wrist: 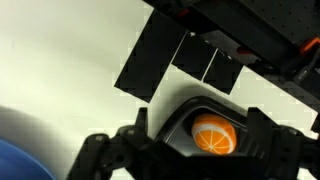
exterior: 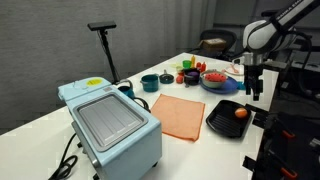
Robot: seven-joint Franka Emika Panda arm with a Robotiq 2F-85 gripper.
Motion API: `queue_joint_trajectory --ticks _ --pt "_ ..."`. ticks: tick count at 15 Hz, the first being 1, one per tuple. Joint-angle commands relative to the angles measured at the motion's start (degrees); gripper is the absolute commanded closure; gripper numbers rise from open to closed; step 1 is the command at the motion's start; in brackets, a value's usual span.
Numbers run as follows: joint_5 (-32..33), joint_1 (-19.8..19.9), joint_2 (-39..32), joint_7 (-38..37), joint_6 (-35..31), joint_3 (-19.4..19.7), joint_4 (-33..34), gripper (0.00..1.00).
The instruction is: Put the pineapple, the watermelon and the orange plush toys in the green bowl
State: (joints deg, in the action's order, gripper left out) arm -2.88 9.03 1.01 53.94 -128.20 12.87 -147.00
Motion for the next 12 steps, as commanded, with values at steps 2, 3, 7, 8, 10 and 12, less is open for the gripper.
queue_joint_trajectory --ticks 2,3,7,8,10,12 --pt "-1.11 1.20 -1.40 0.96 0.01 -0.16 1.64 0.00" --pt "0.00 1.33 -1.53 -0.78 -0.49 -0.14 1.67 0.00" --pt "-0.16 1.25 -0.94 -0.58 -0.24 -0.60 0.93 0.00" --pt "-0.15 1.28 -1.01 -0.58 -0.24 -0.60 1.02 0.00" --pt "-0.15 1.29 -1.08 -0.60 -0.24 -0.60 1.11 0.00" --pt "-0.15 1.30 -1.11 -0.61 -0.24 -0.61 1.12 0.00"
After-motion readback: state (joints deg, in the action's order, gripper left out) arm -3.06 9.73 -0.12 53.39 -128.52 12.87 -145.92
